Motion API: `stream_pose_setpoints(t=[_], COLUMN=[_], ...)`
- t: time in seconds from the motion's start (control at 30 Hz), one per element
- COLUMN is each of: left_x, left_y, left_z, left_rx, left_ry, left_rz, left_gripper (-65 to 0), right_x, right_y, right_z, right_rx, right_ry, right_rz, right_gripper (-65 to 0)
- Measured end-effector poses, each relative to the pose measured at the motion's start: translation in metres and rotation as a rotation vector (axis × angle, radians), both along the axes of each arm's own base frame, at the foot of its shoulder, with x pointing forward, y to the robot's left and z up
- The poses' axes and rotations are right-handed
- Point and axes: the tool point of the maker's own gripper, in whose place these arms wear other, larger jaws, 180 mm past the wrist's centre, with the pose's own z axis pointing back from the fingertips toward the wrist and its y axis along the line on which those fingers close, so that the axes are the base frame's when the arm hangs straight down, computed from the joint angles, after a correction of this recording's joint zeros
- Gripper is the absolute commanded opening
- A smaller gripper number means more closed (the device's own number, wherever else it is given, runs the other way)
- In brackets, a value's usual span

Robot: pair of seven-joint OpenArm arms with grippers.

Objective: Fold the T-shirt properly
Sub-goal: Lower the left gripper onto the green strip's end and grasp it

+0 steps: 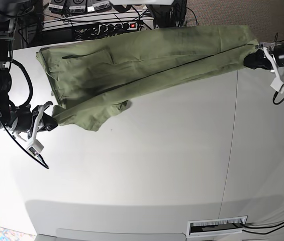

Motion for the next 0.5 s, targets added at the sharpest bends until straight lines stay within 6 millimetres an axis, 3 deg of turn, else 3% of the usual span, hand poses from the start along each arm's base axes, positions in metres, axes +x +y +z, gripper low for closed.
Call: stream_pose_setpoints(t=[0.4, 0.5], left_x=[0.006, 0.011], left_y=[-0.050, -0.052], left_z=[-0.018, -0.018], left_rx=[-0.011, 0.006], left_ry=[-0.107, -0.122], left_rz=[-0.117, -0.146], left_gripper=[-65.0, -65.0], right_x=[0.006, 0.008], right_y=[-0.001, -0.003], right_z=[0.002, 0.003], right_rx=[-0.004, -0.013], right_ry=[-0.035, -0.050], right_rz=[-0.007, -0.011], right_gripper=[-65.0, -65.0])
